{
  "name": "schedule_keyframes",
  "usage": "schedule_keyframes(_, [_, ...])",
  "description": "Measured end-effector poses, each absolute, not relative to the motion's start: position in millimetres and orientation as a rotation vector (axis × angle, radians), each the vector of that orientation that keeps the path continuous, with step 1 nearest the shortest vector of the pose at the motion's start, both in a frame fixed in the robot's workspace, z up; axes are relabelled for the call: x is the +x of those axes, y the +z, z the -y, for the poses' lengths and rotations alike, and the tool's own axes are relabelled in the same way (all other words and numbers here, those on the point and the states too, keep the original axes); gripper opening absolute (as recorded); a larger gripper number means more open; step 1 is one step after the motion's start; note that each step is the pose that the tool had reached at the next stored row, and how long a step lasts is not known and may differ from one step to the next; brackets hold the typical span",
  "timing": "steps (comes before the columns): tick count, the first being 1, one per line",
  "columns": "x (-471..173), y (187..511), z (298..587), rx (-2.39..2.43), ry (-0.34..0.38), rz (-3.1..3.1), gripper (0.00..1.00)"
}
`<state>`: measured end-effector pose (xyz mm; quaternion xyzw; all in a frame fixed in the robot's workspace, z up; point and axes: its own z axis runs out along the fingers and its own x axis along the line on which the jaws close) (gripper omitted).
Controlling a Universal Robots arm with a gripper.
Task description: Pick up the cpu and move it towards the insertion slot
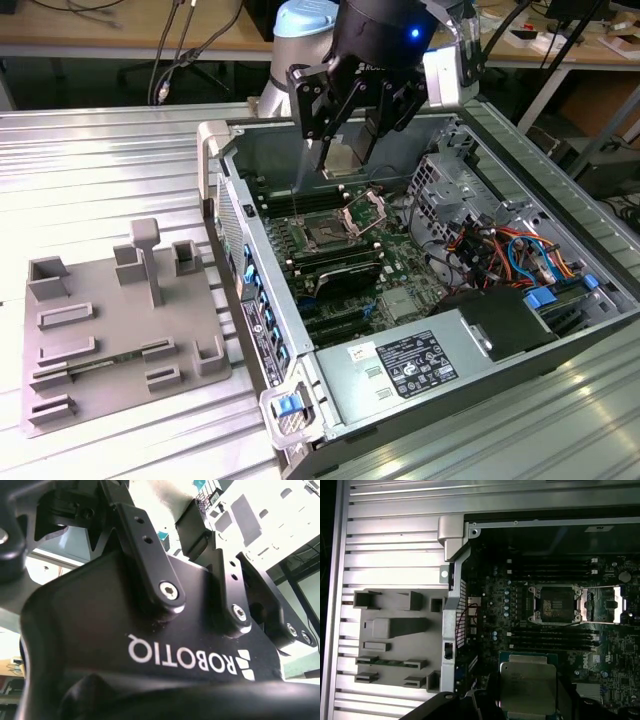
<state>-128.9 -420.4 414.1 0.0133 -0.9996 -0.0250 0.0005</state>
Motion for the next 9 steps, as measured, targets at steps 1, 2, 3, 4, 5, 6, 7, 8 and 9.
schedule_keyframes(1, [-128.2, 414.1, 420.4, 0.042, -0.079, 3.139, 0.55])
schedule_keyframes(2, [-126.9, 414.1, 420.4, 0.042, -0.079, 3.139, 0.55])
schedule_keyframes(3, [-125.8, 414.1, 420.4, 0.042, -0.079, 3.139, 0.55])
schedule_keyframes(4, [-124.4, 414.1, 420.4, 0.042, -0.079, 3.139, 0.55])
schedule_keyframes(5, [-123.7, 414.1, 420.4, 0.042, -0.079, 3.139, 0.55])
schedule_keyframes(6, [-123.0, 414.1, 420.4, 0.042, -0.079, 3.139, 0.55])
schedule_keyframes(7, [-122.2, 414.1, 420.4, 0.042, -0.079, 3.139, 0.55])
schedule_keyframes(8, [-121.4, 414.1, 420.4, 0.042, -0.079, 3.139, 0.55])
schedule_keyframes(9, [-120.7, 414.0, 420.4, 0.042, -0.079, 3.139, 0.55])
